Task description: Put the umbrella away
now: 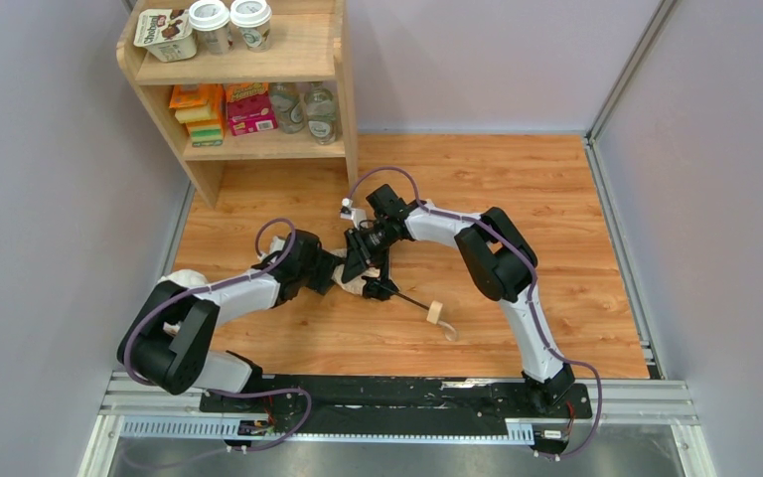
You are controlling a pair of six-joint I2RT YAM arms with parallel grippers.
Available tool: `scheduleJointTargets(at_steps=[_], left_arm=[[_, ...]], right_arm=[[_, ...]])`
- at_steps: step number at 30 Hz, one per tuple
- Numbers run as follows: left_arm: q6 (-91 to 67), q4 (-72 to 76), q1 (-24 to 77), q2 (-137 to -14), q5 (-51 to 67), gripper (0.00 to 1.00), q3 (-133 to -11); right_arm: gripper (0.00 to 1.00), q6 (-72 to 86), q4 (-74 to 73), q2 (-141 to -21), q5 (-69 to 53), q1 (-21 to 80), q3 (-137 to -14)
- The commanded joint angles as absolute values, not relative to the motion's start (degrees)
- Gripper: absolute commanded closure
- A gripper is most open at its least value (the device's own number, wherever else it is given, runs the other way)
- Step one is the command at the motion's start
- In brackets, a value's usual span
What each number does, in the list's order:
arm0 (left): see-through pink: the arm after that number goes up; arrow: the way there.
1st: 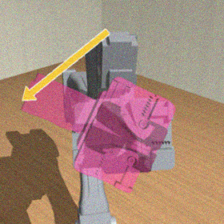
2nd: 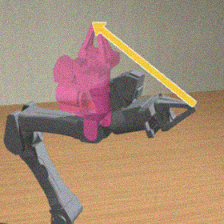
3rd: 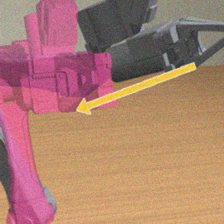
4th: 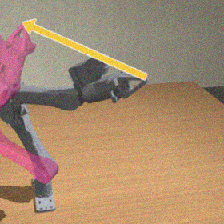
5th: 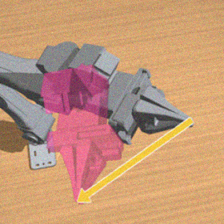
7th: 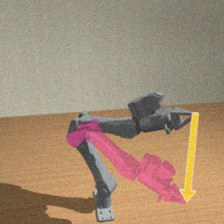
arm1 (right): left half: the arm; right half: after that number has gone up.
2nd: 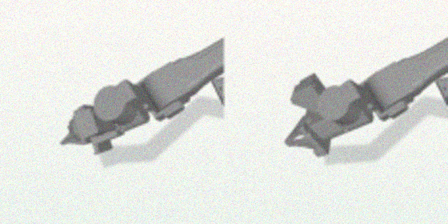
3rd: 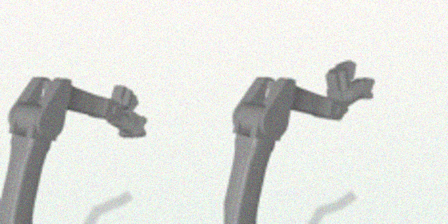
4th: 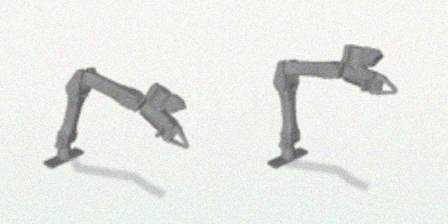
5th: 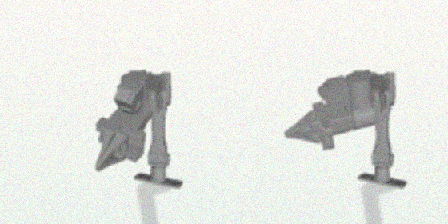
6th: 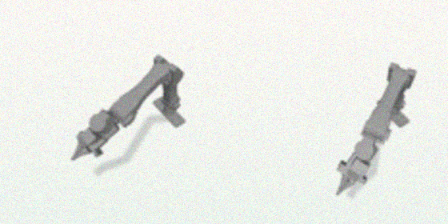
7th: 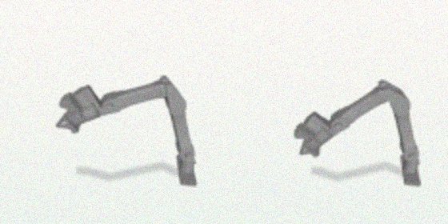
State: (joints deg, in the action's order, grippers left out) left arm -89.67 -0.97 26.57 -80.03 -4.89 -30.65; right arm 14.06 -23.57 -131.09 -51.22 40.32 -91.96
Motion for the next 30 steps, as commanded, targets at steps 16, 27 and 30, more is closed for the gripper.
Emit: scheduleJointTargets(at_steps=[16,27,30], left_arm=[[-81.7,-16.1,27.8,-87.7,-6.1,0.93,-25.8],[-79.1,-17.8,27.9,-88.1,-5.4,0.93,-27.7],[-79.2,-18.5,27.9,-88.2,-4.6,0.93,-27.9]], right_arm=[[0.47,9.2,-40.9,-127.5,-38.7,43.8,-94.6],[0.0,1.9,-35.6,-107.5,-17.2,45.5,-87.6],[0.0,-3.8,-23.7,-100.0,-6.7,50.2,-75.8]])
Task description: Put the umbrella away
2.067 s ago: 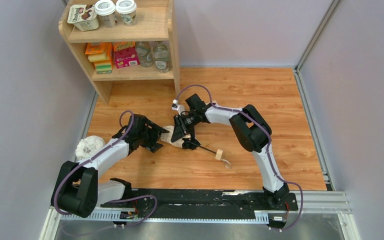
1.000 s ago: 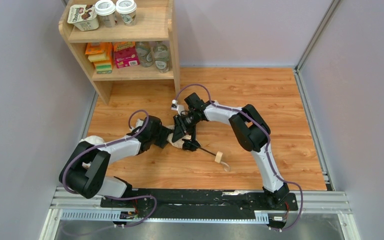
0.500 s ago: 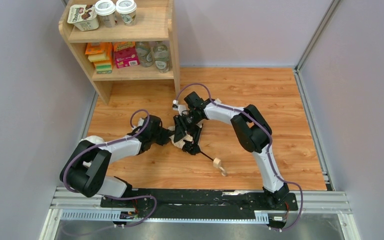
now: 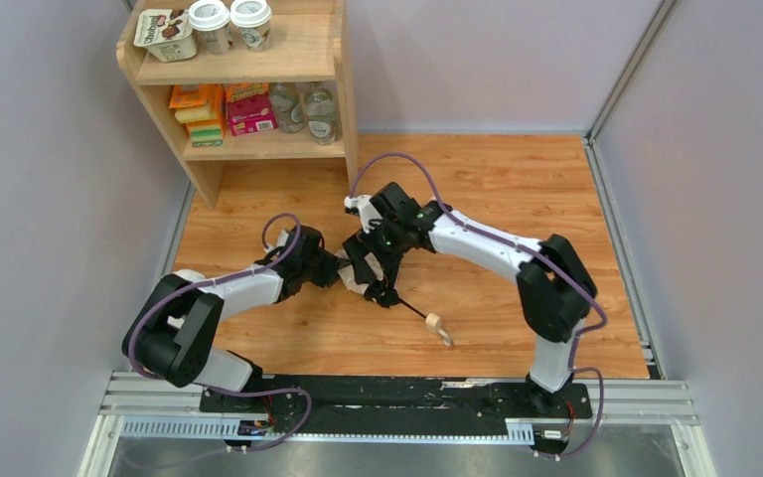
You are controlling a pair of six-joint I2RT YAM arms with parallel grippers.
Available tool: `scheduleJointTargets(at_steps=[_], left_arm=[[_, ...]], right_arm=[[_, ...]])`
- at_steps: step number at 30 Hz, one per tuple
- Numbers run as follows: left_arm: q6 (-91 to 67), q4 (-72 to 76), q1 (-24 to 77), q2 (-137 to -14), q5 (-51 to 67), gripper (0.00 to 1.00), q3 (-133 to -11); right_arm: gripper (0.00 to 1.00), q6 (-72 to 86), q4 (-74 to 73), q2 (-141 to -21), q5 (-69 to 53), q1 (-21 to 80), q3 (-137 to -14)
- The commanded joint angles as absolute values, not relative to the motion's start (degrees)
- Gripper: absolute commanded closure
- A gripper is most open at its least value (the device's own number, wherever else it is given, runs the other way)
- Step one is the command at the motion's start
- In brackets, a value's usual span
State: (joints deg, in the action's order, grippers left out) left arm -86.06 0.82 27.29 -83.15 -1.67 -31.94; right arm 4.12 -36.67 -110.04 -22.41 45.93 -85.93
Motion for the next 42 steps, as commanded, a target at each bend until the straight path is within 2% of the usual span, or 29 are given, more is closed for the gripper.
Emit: scheduleJointTargets(at_steps=[1,5,9,13,18,21,25,28,30,34,36,38,39,42], left_arm=[[-79.3,-18.7,27.9,-88.2,-4.4,0.94,-27.9],[-79.5,-19.2,27.9,-88.4,-3.4,0.94,-28.3],[-79.6,-20.6,27.9,-89.0,-3.0,0.94,-29.1],[-79.8,-20.7,27.8,-89.0,-2.5,0.94,-29.1],[-79.8,-20.6,27.9,-88.4,-2.1,0.94,-29.3],[-79.7,-20.4,27.9,-88.2,-1.8,0.94,-29.4],[-79.2,-20.1,27.9,-87.4,-1.6,0.94,-29.3],[-79.8,-18.5,27.8,-86.6,-0.6,0.94,-28.7],[-79.8,-15.8,27.5,-86.7,1.1,0.94,-28.2],[-79.3,-12.1,27.1,-86.5,3.2,0.93,-28.0],[-77.5,-11.2,26.5,-85.7,3.3,0.85,-29.1],[-74.6,-12.0,26.0,-84.3,2.9,0.71,-31.2],[-73.1,-12.1,25.5,-83.1,2.8,0.6,-32.5],[-70.0,-10.5,23.6,-79.8,4.1,0.42,-34.2]], right_arm=[[0.0,-5.5,-20.9,-98.5,-3.2,52.4,-74.0],[0.0,-10.9,-10.9,-97.4,10.3,59.3,-66.7],[0.0,-14.0,-3.6,-99.9,18.3,64.2,-65.2],[0.01,-14.9,1.1,-105.2,21.4,65.0,-66.0],[0.15,-15.6,0.3,-112.1,23.2,64.9,-68.7],[0.3,-12.7,-2.3,-114.0,23.3,64.0,-68.8],[0.63,-7.4,-3.2,-113.2,20.0,62.1,-64.9],[0.81,-4.6,-4.3,-114.0,14.2,60.8,-62.1],[0.99,-3.3,-6.6,-115.7,11.6,59.9,-61.9],[1.0,-0.8,-8.1,-117.2,5.8,58.7,-60.1],[1.0,1.6,-8.1,-117.4,2.7,57.9,-59.2],[1.0,3.6,-8.3,-118.2,-1.7,56.8,-58.8],[1.0,4.3,-8.4,-118.7,-3.5,56.3,-58.8],[1.0,6.9,-10.0,-120.4,-8.7,54.3,-59.3]])
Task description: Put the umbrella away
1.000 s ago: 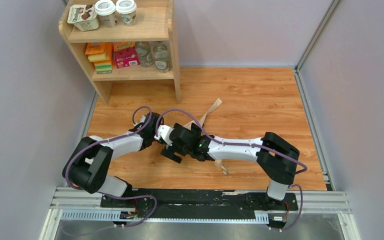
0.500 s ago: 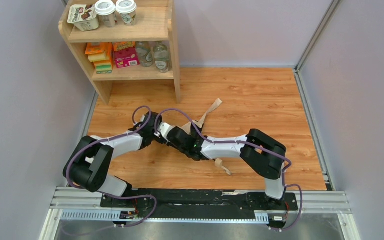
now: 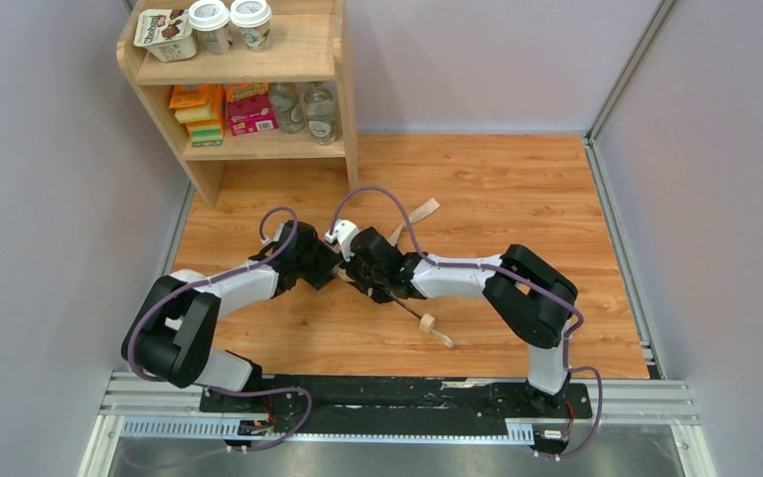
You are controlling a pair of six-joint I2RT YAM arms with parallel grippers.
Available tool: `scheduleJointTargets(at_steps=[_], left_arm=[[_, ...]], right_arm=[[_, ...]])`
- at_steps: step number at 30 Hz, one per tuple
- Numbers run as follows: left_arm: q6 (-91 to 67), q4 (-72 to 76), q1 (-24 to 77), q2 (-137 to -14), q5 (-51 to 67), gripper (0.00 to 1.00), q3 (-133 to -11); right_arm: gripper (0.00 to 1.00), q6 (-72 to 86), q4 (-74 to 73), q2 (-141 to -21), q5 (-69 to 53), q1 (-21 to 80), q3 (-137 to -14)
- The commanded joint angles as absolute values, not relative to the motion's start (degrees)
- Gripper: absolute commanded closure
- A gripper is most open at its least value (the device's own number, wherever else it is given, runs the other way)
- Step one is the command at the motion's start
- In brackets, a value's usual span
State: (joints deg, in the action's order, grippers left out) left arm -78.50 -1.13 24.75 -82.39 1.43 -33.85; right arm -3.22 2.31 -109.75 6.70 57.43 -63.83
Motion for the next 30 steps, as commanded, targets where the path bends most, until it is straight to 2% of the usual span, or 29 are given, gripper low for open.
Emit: scheduleJointTargets(at_steps=[1,7,12,18,30], left_arm=[[-68.4,-10.4,22.5,-77.9,4.3,0.27,-34.5],[-65.9,-10.9,17.8,-68.6,5.5,0.25,-35.7],[-68.4,-11.2,16.8,-65.5,7.5,0.25,-34.5],[-74.9,-5.5,16.8,-69.7,11.8,0.24,-32.0],[-76.3,9.3,16.8,-80.0,8.5,0.23,-31.0]], right_arm=[[1.0,7.6,-10.6,-121.0,-10.4,53.6,-59.8],[1.0,11.7,-14.1,-125.7,-19.3,49.3,-62.4],[1.0,14.1,-18.1,-129.2,-25.2,46.1,-66.0],[1.0,16.2,-19.9,-133.5,-31.2,43.1,-69.5],[1.0,17.0,-19.0,-135.8,-35.5,40.5,-71.6]])
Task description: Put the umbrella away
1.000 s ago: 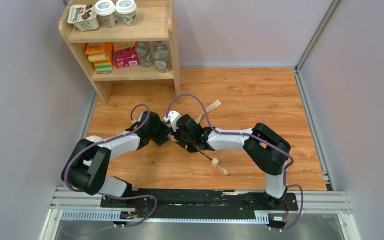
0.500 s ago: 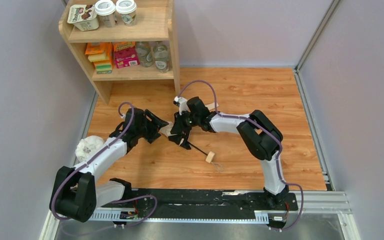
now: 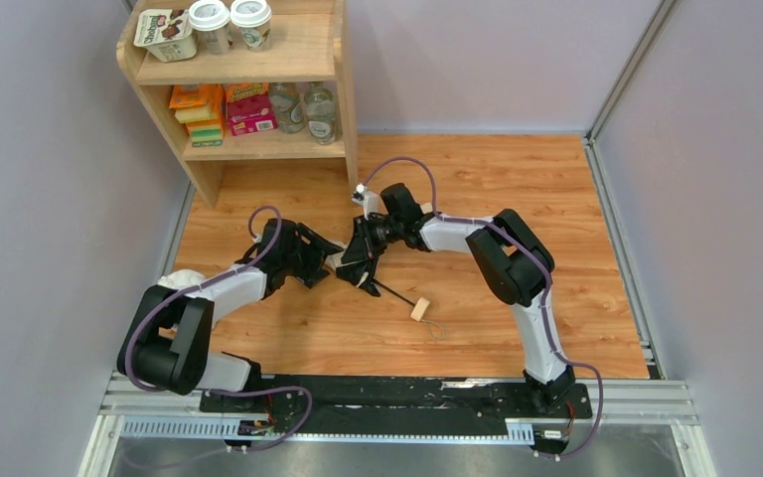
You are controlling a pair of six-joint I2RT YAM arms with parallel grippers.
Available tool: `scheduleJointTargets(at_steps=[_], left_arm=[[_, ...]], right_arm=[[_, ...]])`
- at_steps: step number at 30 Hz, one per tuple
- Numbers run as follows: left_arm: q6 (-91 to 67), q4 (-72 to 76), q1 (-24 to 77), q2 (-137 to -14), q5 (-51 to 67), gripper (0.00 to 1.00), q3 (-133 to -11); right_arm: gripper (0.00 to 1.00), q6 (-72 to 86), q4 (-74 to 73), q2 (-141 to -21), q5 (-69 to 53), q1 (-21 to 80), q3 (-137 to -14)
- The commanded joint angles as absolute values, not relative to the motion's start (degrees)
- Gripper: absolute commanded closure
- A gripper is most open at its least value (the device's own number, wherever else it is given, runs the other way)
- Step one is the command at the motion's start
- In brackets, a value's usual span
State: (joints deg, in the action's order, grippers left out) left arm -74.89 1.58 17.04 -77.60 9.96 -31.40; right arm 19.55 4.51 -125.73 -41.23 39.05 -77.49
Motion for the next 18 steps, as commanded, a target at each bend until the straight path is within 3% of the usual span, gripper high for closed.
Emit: scheduleJointTargets(at_steps=[1,6,13,15,18], left_arm=[[-76.8,11.5,16.8,-80.8,7.7,0.23,-30.1],[-75.8,0.9,17.0,-83.5,2.5,0.23,-34.5],[-73.3,0.3,17.6,-92.3,-0.4,0.26,-37.1],[-74.1,0.3,18.6,-94.5,-0.4,0.32,-36.3],[-74.4,0.3,20.4,-96.8,-0.4,0.52,-35.2]], right_arm=[[1.0,17.0,-19.0,-135.8,-35.6,40.4,-71.8],[1.0,16.6,-19.8,-135.5,-35.8,40.3,-72.8],[1.0,16.3,-20.2,-135.6,-36.4,40.3,-74.3],[1.0,16.0,-20.6,-135.4,-36.4,40.3,-74.6],[1.0,15.7,-21.1,-134.8,-36.1,40.3,-75.2]])
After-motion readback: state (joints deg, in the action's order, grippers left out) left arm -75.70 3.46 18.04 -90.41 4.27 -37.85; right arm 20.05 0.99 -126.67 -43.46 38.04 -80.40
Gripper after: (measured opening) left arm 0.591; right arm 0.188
